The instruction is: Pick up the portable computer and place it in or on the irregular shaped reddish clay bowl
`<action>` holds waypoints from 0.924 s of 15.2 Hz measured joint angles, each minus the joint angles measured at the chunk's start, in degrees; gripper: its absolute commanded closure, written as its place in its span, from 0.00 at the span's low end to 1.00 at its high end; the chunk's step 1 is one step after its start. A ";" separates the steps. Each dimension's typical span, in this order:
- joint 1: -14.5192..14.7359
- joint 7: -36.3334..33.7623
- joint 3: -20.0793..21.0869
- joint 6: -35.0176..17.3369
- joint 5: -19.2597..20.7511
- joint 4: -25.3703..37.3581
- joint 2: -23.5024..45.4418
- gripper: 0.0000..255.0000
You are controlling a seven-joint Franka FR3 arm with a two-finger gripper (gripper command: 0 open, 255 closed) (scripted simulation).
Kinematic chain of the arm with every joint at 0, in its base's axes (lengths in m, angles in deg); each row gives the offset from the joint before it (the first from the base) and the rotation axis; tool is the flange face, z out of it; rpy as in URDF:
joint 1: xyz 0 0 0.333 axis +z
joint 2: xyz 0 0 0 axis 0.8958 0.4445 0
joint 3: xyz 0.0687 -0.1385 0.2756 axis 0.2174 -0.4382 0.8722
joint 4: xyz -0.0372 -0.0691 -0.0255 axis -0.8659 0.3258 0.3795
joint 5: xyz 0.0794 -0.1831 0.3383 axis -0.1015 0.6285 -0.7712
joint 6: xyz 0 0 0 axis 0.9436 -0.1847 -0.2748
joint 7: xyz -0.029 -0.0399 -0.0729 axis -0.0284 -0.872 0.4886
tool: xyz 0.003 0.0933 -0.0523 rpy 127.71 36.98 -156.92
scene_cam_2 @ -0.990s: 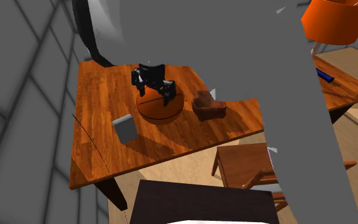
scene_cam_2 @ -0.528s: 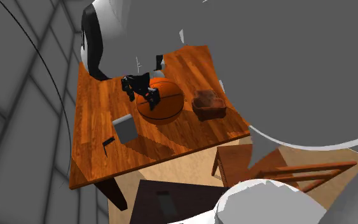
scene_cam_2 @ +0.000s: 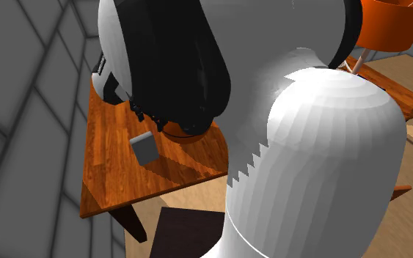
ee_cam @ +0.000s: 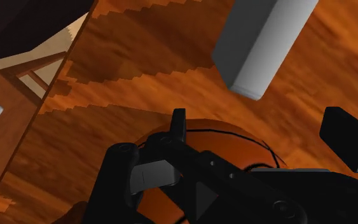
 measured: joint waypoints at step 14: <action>1.61 -2.56 -1.48 -4.52 3.16 0.22 5.25 1.00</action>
